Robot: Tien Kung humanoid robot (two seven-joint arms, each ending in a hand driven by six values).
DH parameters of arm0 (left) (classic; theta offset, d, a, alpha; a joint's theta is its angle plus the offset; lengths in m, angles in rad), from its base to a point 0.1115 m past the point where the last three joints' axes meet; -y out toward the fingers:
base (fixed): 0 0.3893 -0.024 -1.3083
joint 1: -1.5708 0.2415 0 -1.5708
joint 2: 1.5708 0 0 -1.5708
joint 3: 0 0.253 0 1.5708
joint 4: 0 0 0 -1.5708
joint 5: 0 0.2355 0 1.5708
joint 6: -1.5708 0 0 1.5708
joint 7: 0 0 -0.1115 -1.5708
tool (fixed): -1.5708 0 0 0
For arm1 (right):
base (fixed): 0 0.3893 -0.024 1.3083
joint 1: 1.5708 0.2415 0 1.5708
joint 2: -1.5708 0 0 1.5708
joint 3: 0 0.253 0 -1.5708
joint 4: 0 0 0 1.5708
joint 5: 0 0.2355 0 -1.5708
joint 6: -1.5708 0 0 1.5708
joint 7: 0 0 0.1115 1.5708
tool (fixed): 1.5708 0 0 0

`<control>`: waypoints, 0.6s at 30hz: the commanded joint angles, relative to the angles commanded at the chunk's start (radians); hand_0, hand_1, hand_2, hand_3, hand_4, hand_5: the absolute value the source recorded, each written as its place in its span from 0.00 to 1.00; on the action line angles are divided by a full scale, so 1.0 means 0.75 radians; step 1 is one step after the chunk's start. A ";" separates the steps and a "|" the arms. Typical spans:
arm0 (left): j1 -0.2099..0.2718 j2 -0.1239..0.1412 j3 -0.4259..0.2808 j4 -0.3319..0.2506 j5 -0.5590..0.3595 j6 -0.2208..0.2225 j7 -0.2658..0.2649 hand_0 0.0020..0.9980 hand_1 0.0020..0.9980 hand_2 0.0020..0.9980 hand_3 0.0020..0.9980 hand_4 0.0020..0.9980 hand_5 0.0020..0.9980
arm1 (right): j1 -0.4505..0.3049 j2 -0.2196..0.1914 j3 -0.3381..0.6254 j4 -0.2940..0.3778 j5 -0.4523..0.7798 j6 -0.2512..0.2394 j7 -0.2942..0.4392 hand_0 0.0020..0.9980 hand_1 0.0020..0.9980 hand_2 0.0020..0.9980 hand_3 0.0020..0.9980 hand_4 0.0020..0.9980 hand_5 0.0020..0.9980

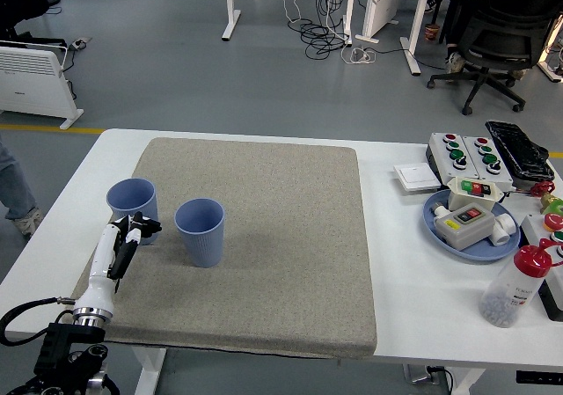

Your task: Push cup pick cup insert cup

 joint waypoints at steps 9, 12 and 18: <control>0.090 0.091 -0.077 -0.331 0.106 0.039 0.000 0.41 0.55 0.50 0.45 0.51 1.00 | -0.002 0.000 -0.004 -0.001 0.010 -0.001 0.002 0.69 0.61 0.64 0.57 0.09 0.48; 0.077 0.136 -0.094 -0.458 0.178 0.025 0.047 0.41 0.55 0.50 0.45 0.51 1.00 | -0.004 -0.001 -0.006 -0.001 0.013 -0.001 0.002 0.69 0.61 0.64 0.57 0.09 0.48; -0.050 0.234 -0.117 -0.623 0.495 -0.249 0.360 0.61 0.72 0.71 0.67 0.81 0.91 | -0.004 0.000 0.000 0.000 0.005 0.000 -0.003 0.69 0.61 0.64 0.57 0.09 0.48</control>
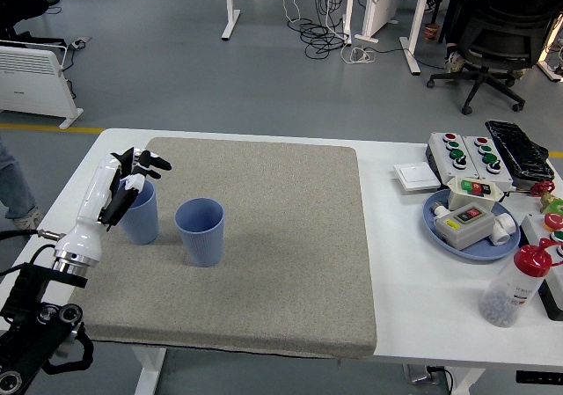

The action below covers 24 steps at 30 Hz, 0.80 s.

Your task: Push cup pick cup insert cup

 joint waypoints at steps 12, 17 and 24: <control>-0.299 0.086 0.226 0.041 0.658 -0.471 0.463 0.98 0.99 1.00 1.00 1.00 0.69 | -0.009 0.001 0.002 0.001 0.002 -0.003 -0.002 0.69 0.61 0.64 0.57 0.09 0.48; -0.393 0.106 0.329 0.073 0.756 -0.586 0.517 0.99 1.00 1.00 1.00 1.00 0.61 | -0.012 0.003 0.008 0.002 -0.004 -0.005 -0.004 0.69 0.61 0.64 0.57 0.09 0.48; -0.472 0.138 0.415 0.084 0.802 -0.725 0.570 0.98 0.99 1.00 1.00 1.00 0.54 | -0.018 0.003 0.019 0.002 -0.021 -0.005 -0.010 0.69 0.61 0.64 0.57 0.09 0.48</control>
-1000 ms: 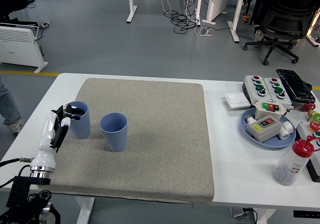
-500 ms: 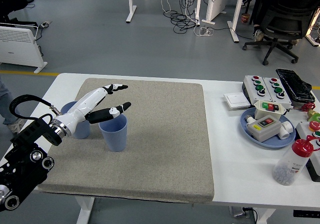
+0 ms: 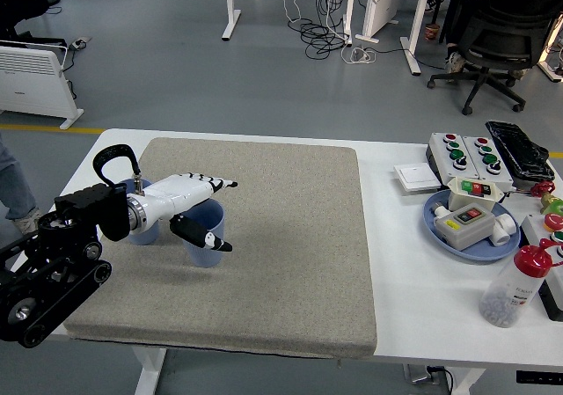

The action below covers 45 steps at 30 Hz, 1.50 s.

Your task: Push cup pick cup insert cup

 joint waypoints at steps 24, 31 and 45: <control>-0.008 0.004 0.000 0.020 0.142 -0.021 -0.012 0.47 0.66 0.73 0.74 0.72 0.21 | 0.008 -0.003 -0.007 -0.001 0.013 -0.001 0.004 0.69 0.61 0.64 0.57 0.09 0.48; -0.011 0.023 -0.002 -0.018 0.119 -0.035 0.000 0.36 0.54 0.58 0.55 0.62 0.16 | 0.010 -0.003 -0.010 -0.001 0.019 -0.001 0.005 0.69 0.61 0.64 0.57 0.09 0.48; -0.113 0.240 -0.127 -0.290 -0.183 -0.130 0.057 0.40 0.53 0.55 0.54 0.53 0.12 | 0.006 -0.004 -0.024 -0.001 0.045 -0.002 0.012 0.69 0.61 0.64 0.57 0.09 0.48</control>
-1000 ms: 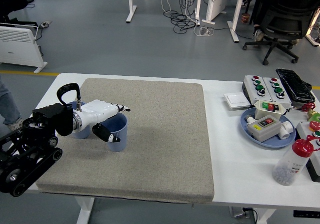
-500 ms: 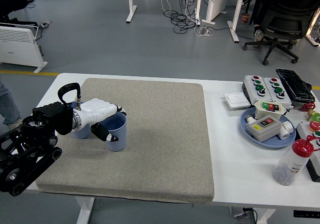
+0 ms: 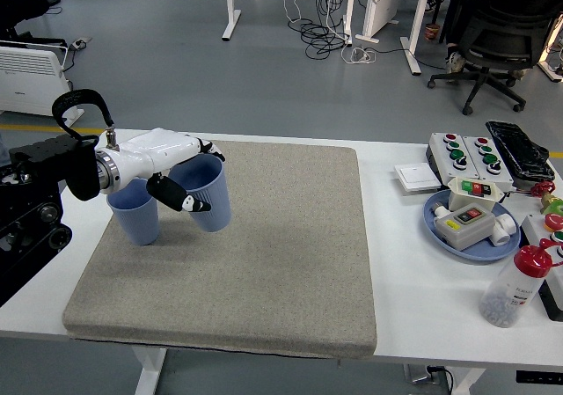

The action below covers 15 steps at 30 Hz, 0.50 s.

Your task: Push cup pick cup insert cup

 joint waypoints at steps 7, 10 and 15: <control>-0.112 0.104 -0.023 0.094 -0.028 -0.026 -0.001 0.40 0.53 0.55 0.54 0.54 0.13 | 0.003 -0.003 0.000 0.000 0.003 -0.001 0.000 0.69 0.61 0.64 0.57 0.09 0.48; -0.137 0.125 -0.018 0.144 -0.036 -0.028 -0.008 0.40 0.53 0.55 0.54 0.55 0.14 | 0.002 -0.004 0.000 0.001 0.005 -0.002 0.000 0.69 0.62 0.64 0.57 0.09 0.48; -0.149 0.123 -0.022 0.235 -0.013 -0.030 -0.008 0.40 0.53 0.55 0.54 0.55 0.14 | 0.003 -0.005 0.002 0.001 -0.001 -0.002 -0.002 0.69 0.62 0.64 0.57 0.09 0.48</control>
